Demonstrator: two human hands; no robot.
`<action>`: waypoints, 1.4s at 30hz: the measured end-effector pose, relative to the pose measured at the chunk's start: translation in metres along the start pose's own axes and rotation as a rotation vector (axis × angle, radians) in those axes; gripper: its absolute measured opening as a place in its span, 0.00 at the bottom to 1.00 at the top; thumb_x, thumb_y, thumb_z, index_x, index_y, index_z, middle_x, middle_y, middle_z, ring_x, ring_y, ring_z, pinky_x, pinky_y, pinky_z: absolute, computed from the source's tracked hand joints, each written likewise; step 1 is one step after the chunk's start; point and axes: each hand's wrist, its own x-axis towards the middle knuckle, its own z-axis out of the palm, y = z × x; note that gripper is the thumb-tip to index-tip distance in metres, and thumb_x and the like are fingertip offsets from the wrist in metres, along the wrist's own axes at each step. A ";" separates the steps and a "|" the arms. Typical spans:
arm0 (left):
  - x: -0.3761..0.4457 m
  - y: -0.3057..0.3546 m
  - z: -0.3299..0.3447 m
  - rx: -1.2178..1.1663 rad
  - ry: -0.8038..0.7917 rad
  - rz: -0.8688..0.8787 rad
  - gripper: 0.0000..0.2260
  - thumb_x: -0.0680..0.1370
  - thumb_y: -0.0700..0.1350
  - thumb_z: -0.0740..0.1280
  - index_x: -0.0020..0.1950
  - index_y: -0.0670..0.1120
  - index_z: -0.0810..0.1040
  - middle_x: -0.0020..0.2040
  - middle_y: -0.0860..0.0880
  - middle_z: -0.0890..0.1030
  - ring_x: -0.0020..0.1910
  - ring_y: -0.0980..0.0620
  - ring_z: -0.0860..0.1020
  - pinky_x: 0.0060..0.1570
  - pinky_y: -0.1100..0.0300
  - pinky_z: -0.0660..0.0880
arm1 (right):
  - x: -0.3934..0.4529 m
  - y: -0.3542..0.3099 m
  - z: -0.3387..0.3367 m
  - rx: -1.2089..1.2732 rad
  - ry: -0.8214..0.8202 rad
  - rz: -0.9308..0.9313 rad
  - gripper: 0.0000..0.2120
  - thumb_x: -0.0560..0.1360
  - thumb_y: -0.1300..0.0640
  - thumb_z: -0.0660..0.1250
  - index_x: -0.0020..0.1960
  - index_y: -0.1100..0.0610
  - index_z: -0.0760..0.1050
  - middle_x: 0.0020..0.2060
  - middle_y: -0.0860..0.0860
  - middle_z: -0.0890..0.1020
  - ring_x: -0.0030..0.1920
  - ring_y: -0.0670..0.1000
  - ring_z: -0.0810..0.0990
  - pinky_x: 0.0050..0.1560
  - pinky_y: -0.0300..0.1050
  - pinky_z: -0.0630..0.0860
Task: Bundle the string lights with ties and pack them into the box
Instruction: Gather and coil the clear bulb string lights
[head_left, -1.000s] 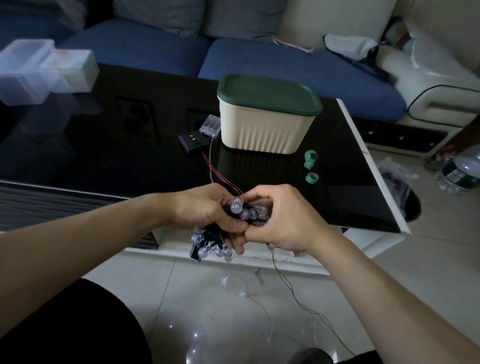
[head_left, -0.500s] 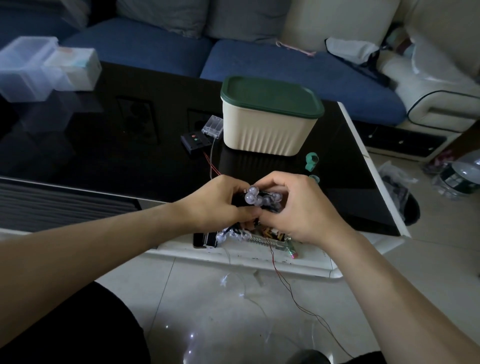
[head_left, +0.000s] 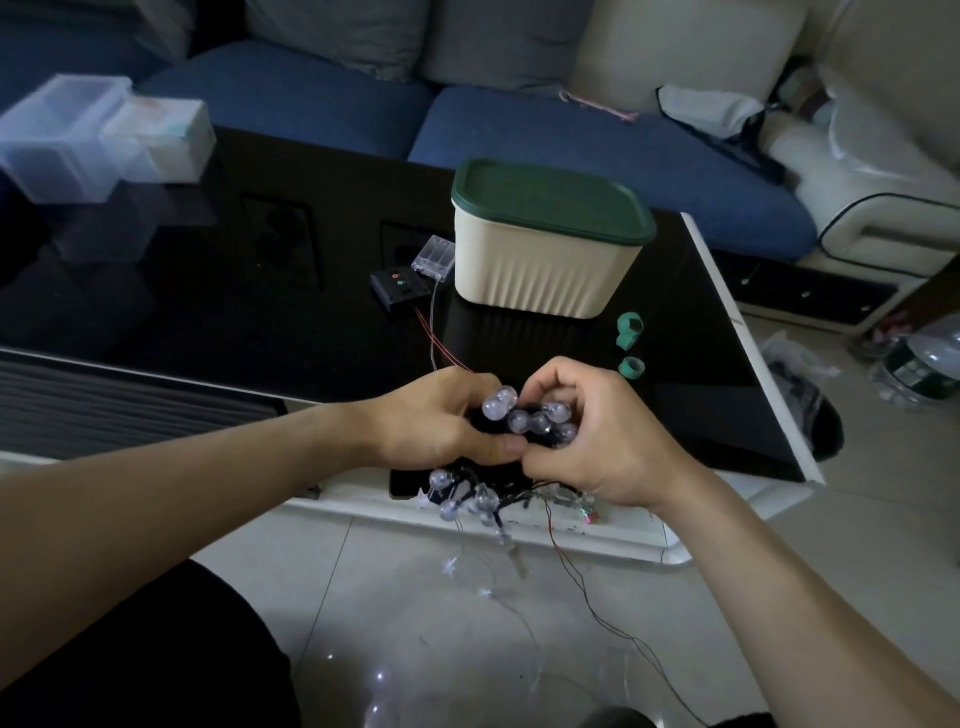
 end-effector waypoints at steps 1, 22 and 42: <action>0.000 0.001 -0.001 0.002 0.001 0.006 0.12 0.70 0.49 0.72 0.45 0.41 0.78 0.41 0.46 0.77 0.41 0.55 0.76 0.42 0.56 0.74 | 0.000 0.001 0.001 0.020 -0.009 -0.002 0.18 0.64 0.68 0.77 0.47 0.52 0.75 0.33 0.42 0.83 0.33 0.41 0.80 0.36 0.36 0.74; 0.021 -0.014 0.017 -0.494 -0.241 -0.218 0.14 0.83 0.42 0.58 0.43 0.39 0.78 0.37 0.45 0.81 0.34 0.56 0.79 0.37 0.61 0.65 | 0.011 0.036 -0.026 0.309 -0.225 0.133 0.15 0.72 0.74 0.71 0.57 0.64 0.76 0.43 0.54 0.86 0.47 0.52 0.85 0.53 0.45 0.79; 0.021 -0.020 0.021 -0.369 0.061 -0.314 0.16 0.85 0.46 0.57 0.38 0.44 0.69 0.30 0.48 0.75 0.38 0.46 0.71 0.29 0.61 0.64 | 0.034 0.119 -0.056 -0.537 0.388 0.387 0.18 0.77 0.58 0.70 0.66 0.56 0.76 0.68 0.54 0.72 0.66 0.58 0.74 0.65 0.54 0.73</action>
